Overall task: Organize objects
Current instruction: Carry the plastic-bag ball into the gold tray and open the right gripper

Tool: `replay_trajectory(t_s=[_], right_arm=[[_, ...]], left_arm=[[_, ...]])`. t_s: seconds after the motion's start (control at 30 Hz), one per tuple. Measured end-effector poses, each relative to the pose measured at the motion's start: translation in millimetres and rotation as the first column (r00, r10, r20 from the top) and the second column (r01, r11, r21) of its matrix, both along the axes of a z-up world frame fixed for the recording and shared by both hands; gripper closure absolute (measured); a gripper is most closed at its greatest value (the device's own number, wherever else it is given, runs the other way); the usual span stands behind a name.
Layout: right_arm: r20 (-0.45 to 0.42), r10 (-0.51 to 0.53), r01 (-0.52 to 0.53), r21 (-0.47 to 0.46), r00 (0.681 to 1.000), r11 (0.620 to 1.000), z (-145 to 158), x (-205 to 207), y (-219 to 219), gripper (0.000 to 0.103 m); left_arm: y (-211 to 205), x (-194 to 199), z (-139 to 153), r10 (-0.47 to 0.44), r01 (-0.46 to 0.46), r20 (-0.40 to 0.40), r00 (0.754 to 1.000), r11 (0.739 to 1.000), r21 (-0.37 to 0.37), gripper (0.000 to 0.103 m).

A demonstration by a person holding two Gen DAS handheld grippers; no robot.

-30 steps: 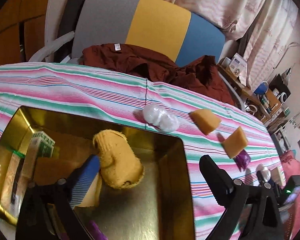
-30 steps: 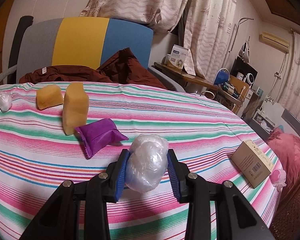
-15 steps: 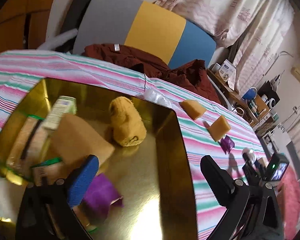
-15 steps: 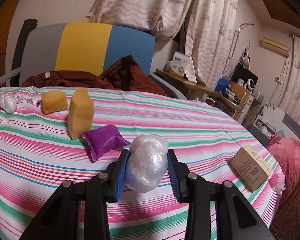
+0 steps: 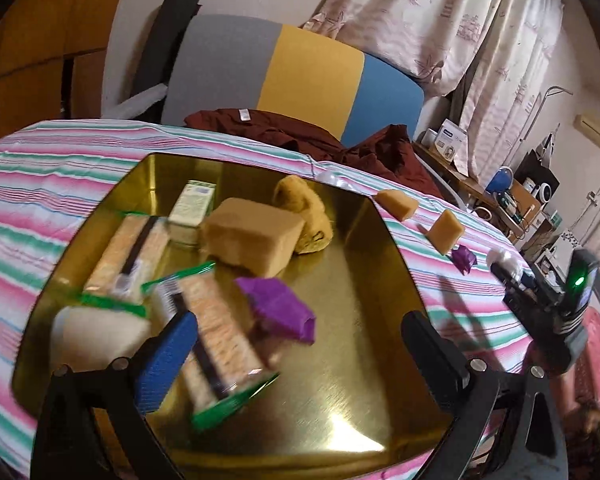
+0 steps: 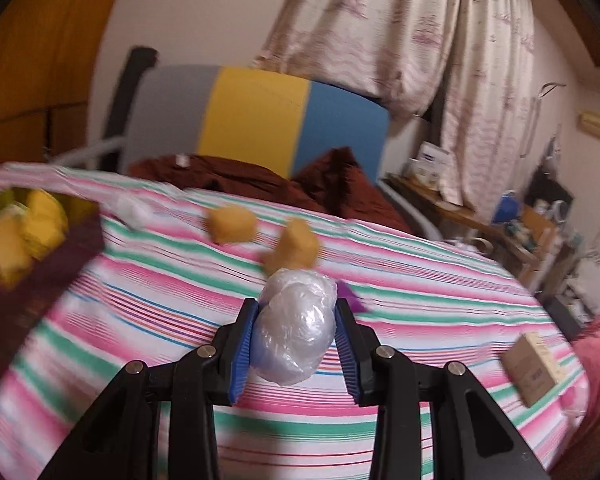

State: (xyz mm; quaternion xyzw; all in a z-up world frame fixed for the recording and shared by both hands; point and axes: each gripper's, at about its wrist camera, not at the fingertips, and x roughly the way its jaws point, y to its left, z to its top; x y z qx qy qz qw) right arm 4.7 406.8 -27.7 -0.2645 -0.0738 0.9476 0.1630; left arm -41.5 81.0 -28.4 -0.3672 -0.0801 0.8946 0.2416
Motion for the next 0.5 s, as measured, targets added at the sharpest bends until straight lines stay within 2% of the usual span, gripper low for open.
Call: replay_trajectory(t_s=[0.23,0.37,0.5], right_arm=[[-0.047,0.199,-0.204,-0.124,0.979,0.971,36.9,-11.7,-76.1,0.066],[-0.015,0.283,-0.281,-0.195,0.959,0.940,39.3,-24.1,-115.1,0.066],[0.044,0.354,-0.330,-0.266,0.934,0.906,34.3,-39.9,-147.3,0.066]], left_arm=[[-19.5,14.7,-4.4,0.029,-0.029,-0.011,1.000,1.000,0.010,0.001],[-32.1,17.4,-5.3,0.057,-0.056,-0.008,0.998,0.998,0.016,0.001],[-42.9,12.1,-6.1,0.120,-0.120,0.004,0.993,0.993,0.006,0.001]])
